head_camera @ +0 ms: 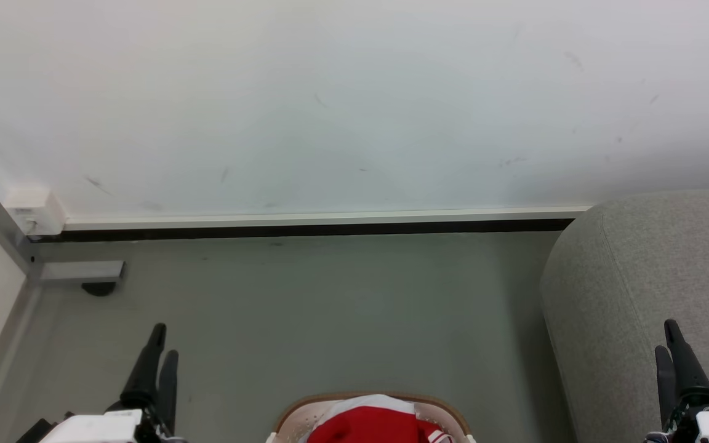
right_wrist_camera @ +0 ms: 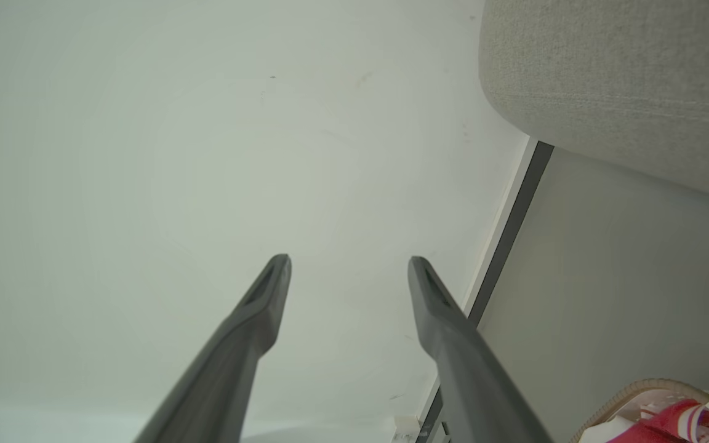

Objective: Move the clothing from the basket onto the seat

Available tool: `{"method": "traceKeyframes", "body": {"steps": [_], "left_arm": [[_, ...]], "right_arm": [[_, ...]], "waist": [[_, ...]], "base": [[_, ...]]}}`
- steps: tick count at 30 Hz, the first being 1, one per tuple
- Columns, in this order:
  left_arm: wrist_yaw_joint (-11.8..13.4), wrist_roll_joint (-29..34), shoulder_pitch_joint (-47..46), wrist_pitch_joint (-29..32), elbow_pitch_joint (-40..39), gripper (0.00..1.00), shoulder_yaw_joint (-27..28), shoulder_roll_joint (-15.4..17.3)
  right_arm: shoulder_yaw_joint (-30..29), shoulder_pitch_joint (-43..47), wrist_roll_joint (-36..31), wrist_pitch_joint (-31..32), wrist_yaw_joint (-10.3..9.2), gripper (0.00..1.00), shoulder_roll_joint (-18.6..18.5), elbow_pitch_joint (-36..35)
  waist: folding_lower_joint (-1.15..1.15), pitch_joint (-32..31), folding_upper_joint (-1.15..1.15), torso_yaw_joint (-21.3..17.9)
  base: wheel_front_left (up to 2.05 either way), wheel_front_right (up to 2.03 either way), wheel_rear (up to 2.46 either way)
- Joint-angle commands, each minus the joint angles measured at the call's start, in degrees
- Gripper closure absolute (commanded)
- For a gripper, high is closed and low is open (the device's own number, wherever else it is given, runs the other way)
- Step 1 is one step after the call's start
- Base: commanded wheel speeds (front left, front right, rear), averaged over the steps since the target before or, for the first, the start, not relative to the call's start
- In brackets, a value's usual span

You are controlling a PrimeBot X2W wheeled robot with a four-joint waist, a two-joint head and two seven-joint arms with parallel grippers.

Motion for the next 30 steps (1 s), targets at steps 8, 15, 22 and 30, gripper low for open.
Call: {"method": "traceKeyframes", "body": {"steps": [8,15,22,30], "left_arm": [[0.6,6.1,-0.9,-2.7,-0.8,0.00,-2.0,0.4],[1.5,14.4,-0.5,-4.4,-1.3,0.00,-3.2,0.4],[2.4,23.2,0.0,-6.0,-1.6,0.00,-4.4,0.4],[2.9,30.5,0.5,-7.6,-1.6,0.00,-5.3,0.4]], "right_arm": [[-2.2,0.6,-13.0,-1.1,-0.01,0.00,1.1,-2.3],[-3.1,1.7,-25.2,-1.8,-0.02,0.00,2.0,-4.1],[-3.7,2.7,-36.7,-2.4,-0.03,0.00,2.9,-4.9],[-4.2,3.5,-45.4,-3.0,-0.03,0.00,3.8,-4.7]], "waist": [[0.00,0.0,0.00,0.3],[0.00,-0.1,0.00,0.5],[0.00,-0.2,0.00,0.7],[0.00,-0.4,0.00,0.8]], "base": [[0.00,0.00,0.00],[0.00,0.00,0.00],[0.00,0.00,0.00],[0.00,0.00,0.00]]}}
